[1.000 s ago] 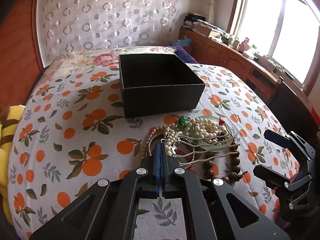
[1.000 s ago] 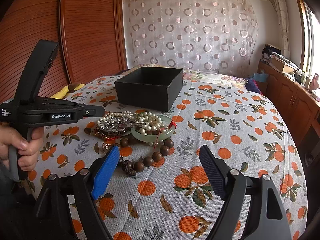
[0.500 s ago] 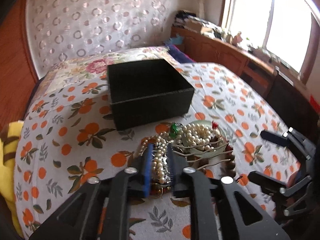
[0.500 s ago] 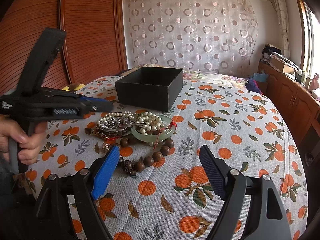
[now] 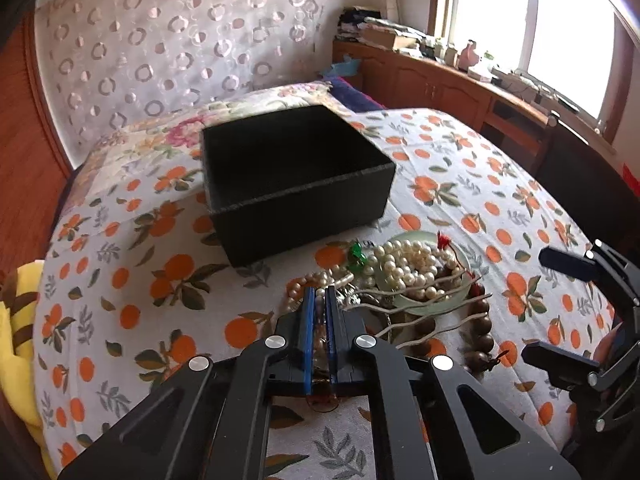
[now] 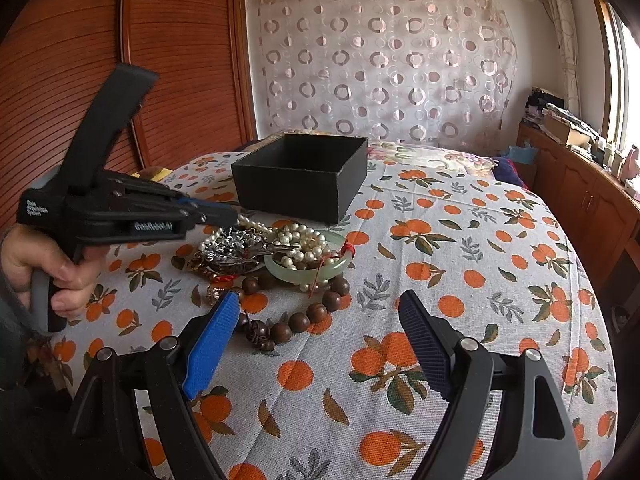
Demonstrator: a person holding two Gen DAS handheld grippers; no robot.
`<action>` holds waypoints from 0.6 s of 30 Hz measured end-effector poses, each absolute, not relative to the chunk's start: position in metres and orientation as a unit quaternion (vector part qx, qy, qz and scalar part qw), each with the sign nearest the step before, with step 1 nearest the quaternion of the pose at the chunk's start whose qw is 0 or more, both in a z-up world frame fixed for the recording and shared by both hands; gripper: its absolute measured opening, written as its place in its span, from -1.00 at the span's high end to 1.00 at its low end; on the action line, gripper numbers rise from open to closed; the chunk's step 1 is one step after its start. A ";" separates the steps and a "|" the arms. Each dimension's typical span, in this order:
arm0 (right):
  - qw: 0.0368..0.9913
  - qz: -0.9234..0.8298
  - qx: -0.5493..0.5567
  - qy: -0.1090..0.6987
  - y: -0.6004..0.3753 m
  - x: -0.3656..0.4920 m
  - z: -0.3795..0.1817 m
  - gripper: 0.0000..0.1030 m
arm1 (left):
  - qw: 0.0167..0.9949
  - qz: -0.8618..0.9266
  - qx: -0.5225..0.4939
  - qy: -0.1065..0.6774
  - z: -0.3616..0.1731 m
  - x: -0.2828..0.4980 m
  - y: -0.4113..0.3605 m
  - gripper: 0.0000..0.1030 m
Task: Organize jewelry
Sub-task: 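Lift the pearl necklace out of the pile with the left tool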
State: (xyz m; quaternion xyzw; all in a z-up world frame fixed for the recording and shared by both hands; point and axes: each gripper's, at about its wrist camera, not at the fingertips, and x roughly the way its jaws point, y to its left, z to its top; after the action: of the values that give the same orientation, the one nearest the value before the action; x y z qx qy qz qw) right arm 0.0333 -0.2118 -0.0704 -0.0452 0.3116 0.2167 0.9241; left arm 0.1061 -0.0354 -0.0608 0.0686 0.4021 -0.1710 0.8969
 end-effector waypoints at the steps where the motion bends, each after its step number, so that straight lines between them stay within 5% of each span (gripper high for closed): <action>1: 0.924 0.217 -0.046 0.312 -0.211 0.033 -0.070 -0.63 | 0.899 -0.171 0.064 0.397 -0.057 0.105 -0.034 0.92; 18: 0.922 0.220 -0.045 0.315 -0.211 0.034 -0.071 -0.63 | 0.946 -0.164 0.031 0.279 0.045 0.072 -0.018 0.92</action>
State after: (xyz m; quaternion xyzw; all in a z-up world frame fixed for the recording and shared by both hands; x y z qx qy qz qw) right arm 0.0341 -0.2107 -0.0706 -0.0451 0.3152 0.2205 0.9220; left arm 0.0721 -0.0182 0.0452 0.0310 0.2788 -0.1643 0.9457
